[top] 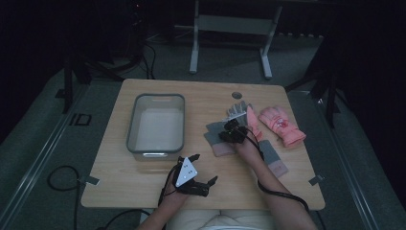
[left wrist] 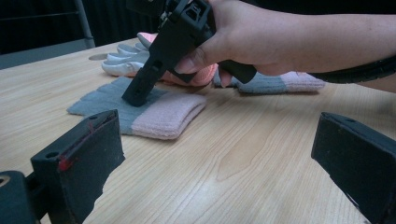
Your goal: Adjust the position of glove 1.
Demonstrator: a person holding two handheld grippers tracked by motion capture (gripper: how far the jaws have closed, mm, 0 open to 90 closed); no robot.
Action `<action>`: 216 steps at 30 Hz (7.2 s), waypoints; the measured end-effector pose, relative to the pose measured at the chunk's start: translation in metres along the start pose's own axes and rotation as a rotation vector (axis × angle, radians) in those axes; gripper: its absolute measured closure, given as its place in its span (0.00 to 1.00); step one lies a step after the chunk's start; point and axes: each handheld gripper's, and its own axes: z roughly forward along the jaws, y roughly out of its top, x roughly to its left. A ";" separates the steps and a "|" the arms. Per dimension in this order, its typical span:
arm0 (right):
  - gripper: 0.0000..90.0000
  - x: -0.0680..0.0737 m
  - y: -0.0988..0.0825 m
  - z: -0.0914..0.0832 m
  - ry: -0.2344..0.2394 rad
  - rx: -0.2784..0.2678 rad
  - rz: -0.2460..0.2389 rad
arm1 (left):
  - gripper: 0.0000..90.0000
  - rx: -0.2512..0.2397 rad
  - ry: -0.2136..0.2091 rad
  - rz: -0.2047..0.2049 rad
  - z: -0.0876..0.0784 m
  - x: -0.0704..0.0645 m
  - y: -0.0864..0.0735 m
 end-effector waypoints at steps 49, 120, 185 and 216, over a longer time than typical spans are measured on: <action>0.75 -0.025 -0.111 -0.124 -0.063 -0.158 0.099 | 0.02 0.000 0.016 0.022 -0.001 -0.002 0.000; 0.75 -0.037 -0.167 -0.168 -0.174 -0.155 0.371 | 0.02 -0.004 0.024 0.038 -0.001 -0.003 0.000; 0.94 0.037 -0.076 -0.169 -0.057 -0.226 0.206 | 0.02 -0.013 0.028 0.022 -0.002 -0.002 -0.001; 0.92 0.066 -0.093 -0.085 0.031 -0.051 0.207 | 0.02 0.008 0.025 0.049 0.000 -0.005 0.000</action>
